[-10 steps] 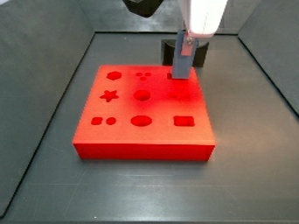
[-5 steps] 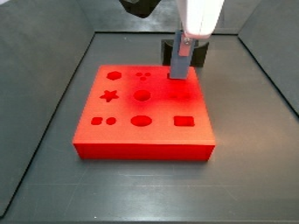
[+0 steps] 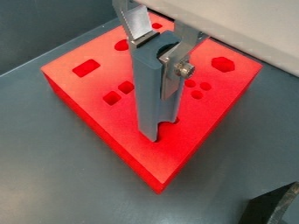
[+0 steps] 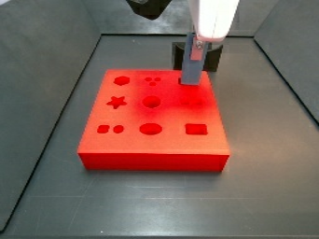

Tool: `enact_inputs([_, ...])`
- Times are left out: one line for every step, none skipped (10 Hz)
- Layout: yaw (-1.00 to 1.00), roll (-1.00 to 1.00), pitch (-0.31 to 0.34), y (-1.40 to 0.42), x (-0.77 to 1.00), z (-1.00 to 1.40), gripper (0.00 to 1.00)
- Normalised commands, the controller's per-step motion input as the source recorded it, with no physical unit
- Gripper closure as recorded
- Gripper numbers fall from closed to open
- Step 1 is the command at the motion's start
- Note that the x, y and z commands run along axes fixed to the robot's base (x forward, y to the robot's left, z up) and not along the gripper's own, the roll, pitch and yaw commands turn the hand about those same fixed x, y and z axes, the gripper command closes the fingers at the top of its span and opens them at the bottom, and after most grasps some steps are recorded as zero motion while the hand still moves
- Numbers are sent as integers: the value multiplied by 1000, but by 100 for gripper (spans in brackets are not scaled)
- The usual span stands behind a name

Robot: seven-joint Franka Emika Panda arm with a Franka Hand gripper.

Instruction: Insert the arch object.

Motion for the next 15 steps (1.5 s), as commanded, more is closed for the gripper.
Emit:
enact_inputs([0, 0, -26, 0, -106, -120, 100])
enact_inputs([0, 0, -27, 20, -89, -91, 100])
enact_inputs([0, 0, -34, 0, 0, -97, 100])
enact_inputs([0, 0, -31, 0, 0, -131, 100])
enact_inputs([0, 0, -33, 17, 0, -157, 100])
enact_inputs([0, 0, -19, 0, 0, -114, 100])
enact_inputs([0, 0, -23, 0, 0, -109, 100])
enact_inputs([0, 0, -14, 0, 0, -131, 100])
enact_inputs([0, 0, -16, 0, 0, -137, 100])
enact_inputs([0, 0, 0, 17, 0, -140, 100])
enact_inputs([0, -20, 0, 94, 0, -80, 100])
enact_inputs([43, -41, 0, 60, 0, -111, 100])
enact_inputs([77, -26, -13, 0, 0, -157, 100])
enact_inputs([103, -10, -30, 0, 0, -200, 100])
enact_inputs([51, 0, -19, 0, 0, -294, 100])
